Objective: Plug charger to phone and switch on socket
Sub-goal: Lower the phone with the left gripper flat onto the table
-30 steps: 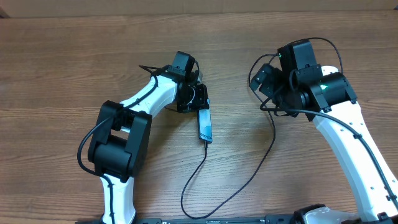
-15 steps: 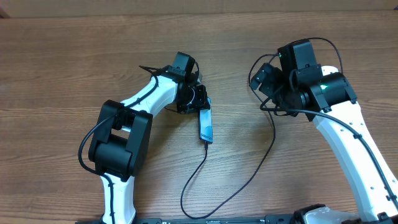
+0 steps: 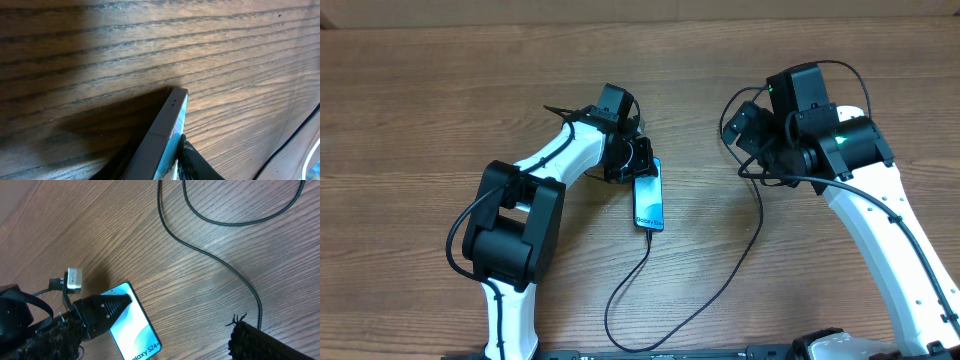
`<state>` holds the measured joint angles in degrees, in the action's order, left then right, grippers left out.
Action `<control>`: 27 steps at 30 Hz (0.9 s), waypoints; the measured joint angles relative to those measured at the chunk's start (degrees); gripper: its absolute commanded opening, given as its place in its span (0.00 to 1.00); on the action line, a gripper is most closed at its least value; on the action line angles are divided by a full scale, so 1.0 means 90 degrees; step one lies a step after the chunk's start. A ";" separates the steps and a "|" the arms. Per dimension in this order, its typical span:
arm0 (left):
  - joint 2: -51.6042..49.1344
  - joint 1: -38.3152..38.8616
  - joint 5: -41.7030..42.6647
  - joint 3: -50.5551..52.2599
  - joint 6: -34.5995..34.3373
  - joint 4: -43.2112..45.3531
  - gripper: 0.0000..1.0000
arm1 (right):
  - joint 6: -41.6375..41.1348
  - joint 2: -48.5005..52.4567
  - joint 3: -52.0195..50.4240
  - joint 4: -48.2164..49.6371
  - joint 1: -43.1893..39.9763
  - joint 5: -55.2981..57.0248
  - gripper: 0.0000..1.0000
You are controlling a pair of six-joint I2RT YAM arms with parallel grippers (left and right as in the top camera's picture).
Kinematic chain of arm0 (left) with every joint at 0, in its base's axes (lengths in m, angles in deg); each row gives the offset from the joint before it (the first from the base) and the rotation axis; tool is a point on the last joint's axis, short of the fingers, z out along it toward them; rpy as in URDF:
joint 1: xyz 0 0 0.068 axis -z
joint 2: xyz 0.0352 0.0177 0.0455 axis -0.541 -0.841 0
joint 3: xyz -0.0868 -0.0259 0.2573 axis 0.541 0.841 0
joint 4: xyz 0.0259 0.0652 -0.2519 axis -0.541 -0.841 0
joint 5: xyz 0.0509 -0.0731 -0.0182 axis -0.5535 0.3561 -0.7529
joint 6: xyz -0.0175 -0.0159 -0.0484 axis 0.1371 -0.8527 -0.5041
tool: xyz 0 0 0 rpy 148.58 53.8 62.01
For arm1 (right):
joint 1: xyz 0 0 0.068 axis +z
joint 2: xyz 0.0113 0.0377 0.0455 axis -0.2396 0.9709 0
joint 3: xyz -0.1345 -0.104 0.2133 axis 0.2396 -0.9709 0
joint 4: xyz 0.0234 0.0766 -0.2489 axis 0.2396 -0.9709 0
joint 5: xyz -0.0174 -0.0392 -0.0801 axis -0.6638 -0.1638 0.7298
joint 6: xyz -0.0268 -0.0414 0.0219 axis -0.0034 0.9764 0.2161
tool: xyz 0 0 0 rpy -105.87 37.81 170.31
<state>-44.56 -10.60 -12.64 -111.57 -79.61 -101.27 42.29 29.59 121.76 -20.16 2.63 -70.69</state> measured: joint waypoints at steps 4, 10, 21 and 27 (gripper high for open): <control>0.0000 0.0000 0.0000 0.0000 0.0000 0.0000 0.29 | -0.0002 0.0000 0.0000 0.0002 0.0000 0.0000 0.96; 0.0000 0.0000 0.0000 0.0000 0.0000 0.0002 0.34 | -0.0002 0.0000 0.0000 0.0000 0.0000 0.0000 0.96; 0.0000 0.0000 0.0107 -0.0019 0.0000 0.0010 0.43 | 0.0000 0.0000 0.0000 0.0000 0.0000 0.0002 0.96; 0.0000 0.0000 0.0117 -0.0022 0.0000 0.0005 0.43 | -0.0002 0.0000 0.0000 0.0000 0.0000 0.0000 0.96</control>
<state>-44.56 -10.60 -11.59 -111.76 -79.61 -101.22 42.27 29.59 121.76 -20.16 2.63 -70.69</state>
